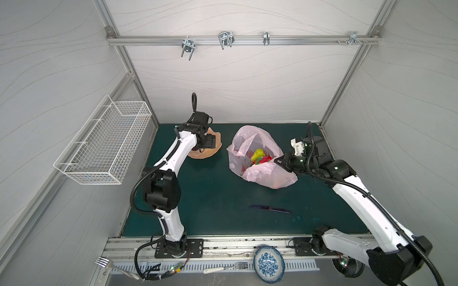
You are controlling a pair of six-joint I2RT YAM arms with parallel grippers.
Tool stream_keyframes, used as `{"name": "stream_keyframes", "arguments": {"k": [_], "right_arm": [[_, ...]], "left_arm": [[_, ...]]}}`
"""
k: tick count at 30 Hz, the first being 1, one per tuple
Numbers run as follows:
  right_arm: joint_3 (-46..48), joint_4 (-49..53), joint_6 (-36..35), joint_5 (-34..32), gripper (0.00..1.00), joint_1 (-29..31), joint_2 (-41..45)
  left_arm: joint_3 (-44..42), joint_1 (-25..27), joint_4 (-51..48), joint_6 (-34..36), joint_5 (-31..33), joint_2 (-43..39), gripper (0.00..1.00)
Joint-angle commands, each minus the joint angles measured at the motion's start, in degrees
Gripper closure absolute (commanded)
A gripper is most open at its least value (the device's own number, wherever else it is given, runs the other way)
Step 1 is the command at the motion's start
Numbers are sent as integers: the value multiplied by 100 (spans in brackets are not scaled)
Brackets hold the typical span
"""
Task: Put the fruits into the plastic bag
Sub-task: 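Withdraw the left gripper from the bag back over the fruit bowl, then lower the open left gripper onto the yellow lemon in the bowl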
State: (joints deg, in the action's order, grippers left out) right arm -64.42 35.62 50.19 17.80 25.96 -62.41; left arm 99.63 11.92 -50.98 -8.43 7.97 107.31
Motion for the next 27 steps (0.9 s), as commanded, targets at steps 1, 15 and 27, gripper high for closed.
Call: {"name": "stream_keyframes", "arguments": {"k": [1, 15, 27], "right_arm": [[-22, 127, 76, -100, 100, -38, 137], [-269, 362, 6, -77, 100, -56, -25], [-394, 552, -70, -113, 100, -49, -85]], "left_arm": [[565, -49, -293, 83, 417, 518, 10], [2395, -163, -489, -104, 650, 2417, 13], [3305, -331, -607, -102, 531, 3279, 17]]}}
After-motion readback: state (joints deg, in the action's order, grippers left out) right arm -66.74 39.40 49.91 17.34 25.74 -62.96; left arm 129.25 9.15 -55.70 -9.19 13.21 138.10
